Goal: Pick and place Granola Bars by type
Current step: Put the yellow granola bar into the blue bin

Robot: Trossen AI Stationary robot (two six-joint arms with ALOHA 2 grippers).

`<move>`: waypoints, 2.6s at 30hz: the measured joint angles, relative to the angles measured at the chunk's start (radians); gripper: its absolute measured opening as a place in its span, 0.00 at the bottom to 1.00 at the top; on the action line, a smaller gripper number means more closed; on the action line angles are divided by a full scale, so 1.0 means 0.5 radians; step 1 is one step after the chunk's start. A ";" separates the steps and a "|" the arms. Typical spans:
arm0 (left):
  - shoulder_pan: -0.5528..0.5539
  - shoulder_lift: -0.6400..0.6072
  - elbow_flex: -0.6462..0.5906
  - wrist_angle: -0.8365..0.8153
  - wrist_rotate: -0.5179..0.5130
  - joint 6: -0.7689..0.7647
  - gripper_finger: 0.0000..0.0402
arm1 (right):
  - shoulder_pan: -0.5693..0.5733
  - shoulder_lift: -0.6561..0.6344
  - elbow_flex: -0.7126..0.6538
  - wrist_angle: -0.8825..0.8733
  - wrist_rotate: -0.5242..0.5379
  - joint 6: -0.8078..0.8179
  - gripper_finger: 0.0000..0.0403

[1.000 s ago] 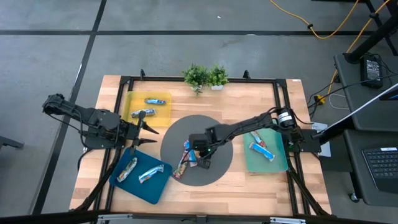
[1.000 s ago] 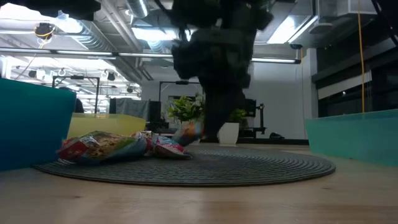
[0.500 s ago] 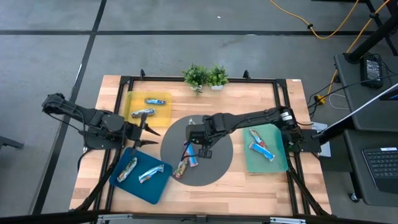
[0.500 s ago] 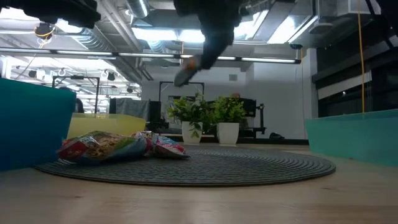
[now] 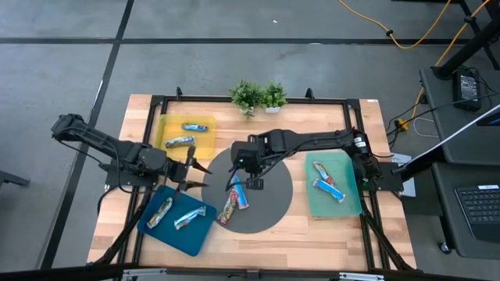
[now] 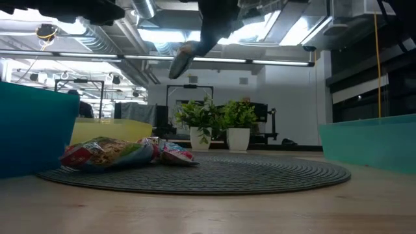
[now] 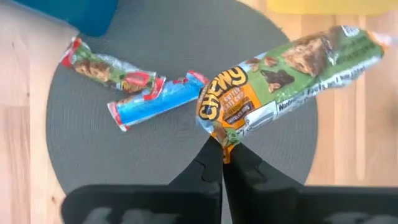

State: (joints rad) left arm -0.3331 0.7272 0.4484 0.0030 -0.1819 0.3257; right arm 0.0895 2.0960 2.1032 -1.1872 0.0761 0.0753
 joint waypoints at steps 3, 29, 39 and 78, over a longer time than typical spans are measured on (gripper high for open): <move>0.000 0.066 0.000 0.057 -0.027 0.004 0.52 | -0.017 0.000 0.003 0.036 -0.039 -0.045 0.02; 0.065 0.640 0.001 0.844 -0.518 0.300 0.68 | -0.111 0.000 0.003 0.478 -0.259 -0.266 0.01; 0.139 0.712 0.002 0.900 -0.519 0.303 0.67 | -0.110 0.000 0.003 0.541 -0.314 -0.273 0.02; 0.139 0.711 0.002 0.969 -0.544 0.297 0.08 | -0.110 0.001 0.003 0.468 -0.314 -0.375 0.08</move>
State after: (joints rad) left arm -0.2636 1.0828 0.4496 0.4877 -0.4540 0.4744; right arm 0.0345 2.0964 2.1048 -0.9532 -0.0811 -0.1121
